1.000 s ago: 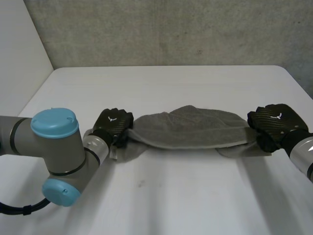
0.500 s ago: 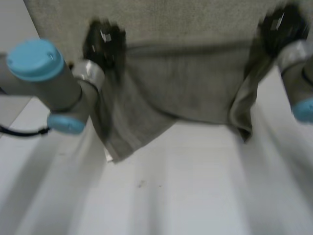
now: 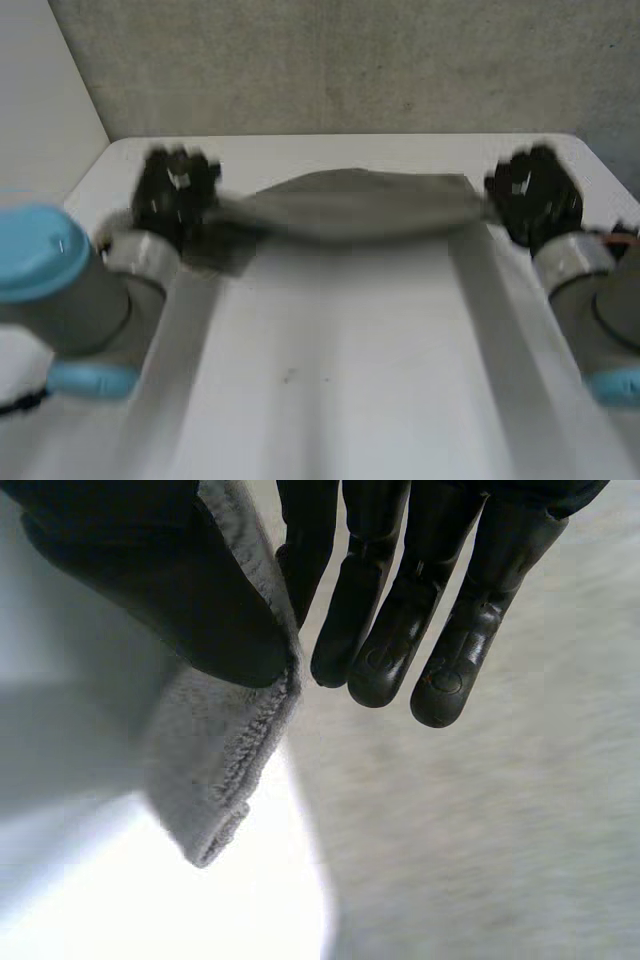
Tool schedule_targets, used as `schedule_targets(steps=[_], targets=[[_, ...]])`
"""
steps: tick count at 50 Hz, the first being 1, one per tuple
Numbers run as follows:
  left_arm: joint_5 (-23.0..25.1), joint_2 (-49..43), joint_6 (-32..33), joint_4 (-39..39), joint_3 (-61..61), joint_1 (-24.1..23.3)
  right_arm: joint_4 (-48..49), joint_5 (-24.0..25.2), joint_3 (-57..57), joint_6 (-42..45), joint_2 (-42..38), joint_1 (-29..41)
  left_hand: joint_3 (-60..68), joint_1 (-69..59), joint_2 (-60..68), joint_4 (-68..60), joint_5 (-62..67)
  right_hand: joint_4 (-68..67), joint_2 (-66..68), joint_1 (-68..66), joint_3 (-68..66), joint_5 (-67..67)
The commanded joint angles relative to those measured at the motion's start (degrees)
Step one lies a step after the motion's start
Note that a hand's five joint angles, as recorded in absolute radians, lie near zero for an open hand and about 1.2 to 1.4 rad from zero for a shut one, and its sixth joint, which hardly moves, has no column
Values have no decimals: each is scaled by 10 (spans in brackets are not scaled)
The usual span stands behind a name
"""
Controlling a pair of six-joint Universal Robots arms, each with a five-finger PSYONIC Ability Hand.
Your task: Fold the towel.
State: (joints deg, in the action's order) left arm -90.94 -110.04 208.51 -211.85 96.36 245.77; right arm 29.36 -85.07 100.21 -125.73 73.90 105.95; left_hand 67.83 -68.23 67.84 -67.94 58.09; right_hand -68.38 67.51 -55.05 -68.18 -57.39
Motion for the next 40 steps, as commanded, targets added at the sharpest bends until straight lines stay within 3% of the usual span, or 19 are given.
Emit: schedule_targets(steps=[1, 9, 11, 13, 19, 25, 34, 35, 36, 37, 38, 40], targets=[[31, 8, 2, 12, 112, -29, -106, 13, 64, 0, 2, -1, 36, -32, 36, -35, 34, -116, 125, -250, -118, -126], [33, -11, 1, 49, 104, -25, -171, 29, 57, -10, 22, -12, -142, 146, -142, 143, -145, -116, 125, -250, -118, -126], [34, -17, 1, 50, 102, -23, -171, 29, 57, -12, 22, -19, -208, 212, -208, 209, -210, -116, 125, -250, -118, -126], [34, -31, -1, 49, 96, -13, -168, 29, 57, -12, 22, -33, -352, 356, -352, 353, -354, -116, 125, -250, -118, -126], [34, -55, -1, 51, 90, 4, -166, 27, 55, -14, 22, -51, -396, 400, -396, 397, -399, -116, 125, -250, -118, -126], [32, -63, -2, 53, 96, 24, -173, 23, 33, -73, 22, -85, -423, 427, -423, 424, -426, -116, 125, -250, -118, -126], [32, -30, -1, 69, 119, 35, -175, 24, 31, -89, 23, -102, -405, 409, -405, 406, -407, -116, 125, -250, -118, -126], [31, -24, 0, 70, 124, 35, -178, 24, 33, -89, 23, -102, -365, 369, -365, 366, -367, -116, 125, -250, -118, -126], [32, -19, 0, 69, 130, 35, -181, 24, 34, -89, 23, -102, -244, 248, -244, 245, -247, -116, 125, -250, -118, -126], [32, -19, 0, 69, 130, 35, -181, 24, 34, -89, 23, -102, -243, 247, -243, 244, -246, -116, 125, -250, -118, -126], [33, -17, -2, 69, 133, 35, -185, 24, 35, -89, 23, -101, -132, 136, -132, 133, -134, -116, 125, -250, -118, -126], [33, -16, -2, 69, 133, 35, -192, 24, 35, -89, 24, -100, -80, 84, -80, 81, -83, -116, 125, -250, -118, -126]])
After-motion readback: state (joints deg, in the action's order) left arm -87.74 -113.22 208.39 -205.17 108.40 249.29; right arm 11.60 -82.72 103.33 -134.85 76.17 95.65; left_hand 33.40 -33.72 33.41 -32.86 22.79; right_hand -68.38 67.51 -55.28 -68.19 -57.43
